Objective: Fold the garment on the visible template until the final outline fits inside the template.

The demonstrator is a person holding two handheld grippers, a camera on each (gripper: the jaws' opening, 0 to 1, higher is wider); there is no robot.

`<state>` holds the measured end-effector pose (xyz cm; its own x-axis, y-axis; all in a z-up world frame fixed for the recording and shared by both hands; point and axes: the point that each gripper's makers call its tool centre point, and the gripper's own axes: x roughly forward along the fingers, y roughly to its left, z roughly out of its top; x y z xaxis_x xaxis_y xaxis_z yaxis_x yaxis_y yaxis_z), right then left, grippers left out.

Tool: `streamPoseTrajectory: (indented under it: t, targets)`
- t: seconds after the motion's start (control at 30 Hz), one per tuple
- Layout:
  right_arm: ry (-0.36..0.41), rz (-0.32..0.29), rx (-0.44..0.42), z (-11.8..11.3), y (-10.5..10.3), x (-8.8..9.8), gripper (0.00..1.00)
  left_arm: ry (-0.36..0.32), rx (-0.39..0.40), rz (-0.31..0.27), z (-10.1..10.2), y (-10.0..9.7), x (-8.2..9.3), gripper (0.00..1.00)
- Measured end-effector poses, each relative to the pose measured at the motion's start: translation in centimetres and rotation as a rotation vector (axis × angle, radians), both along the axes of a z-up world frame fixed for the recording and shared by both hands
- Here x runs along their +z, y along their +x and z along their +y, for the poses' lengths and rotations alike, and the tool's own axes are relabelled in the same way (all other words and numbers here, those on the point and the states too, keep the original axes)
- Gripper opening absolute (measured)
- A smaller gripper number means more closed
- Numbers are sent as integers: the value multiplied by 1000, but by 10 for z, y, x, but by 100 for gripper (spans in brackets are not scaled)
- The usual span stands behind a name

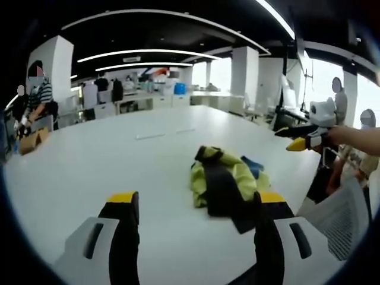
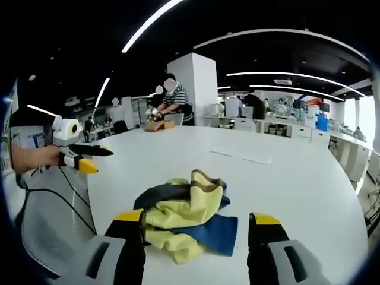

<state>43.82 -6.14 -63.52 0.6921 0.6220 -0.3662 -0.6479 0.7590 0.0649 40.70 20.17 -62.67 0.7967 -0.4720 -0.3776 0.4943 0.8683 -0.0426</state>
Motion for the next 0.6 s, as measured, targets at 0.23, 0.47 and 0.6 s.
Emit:
streamPoseTrajectory:
  t: [0.23, 0.47, 0.6]
  targets:
    - [-3, -2, 13, 4, 18, -4, 50, -25, -13, 10, -7, 10, -5, 62]
    - [-22, 9, 12, 4, 40, -14, 39, -30, -25, 5, -13, 25, -6, 53]
    - [-44, -2, 2, 1, 53, -18, 32, -30, -38, 2, -18, 34, -6, 48]
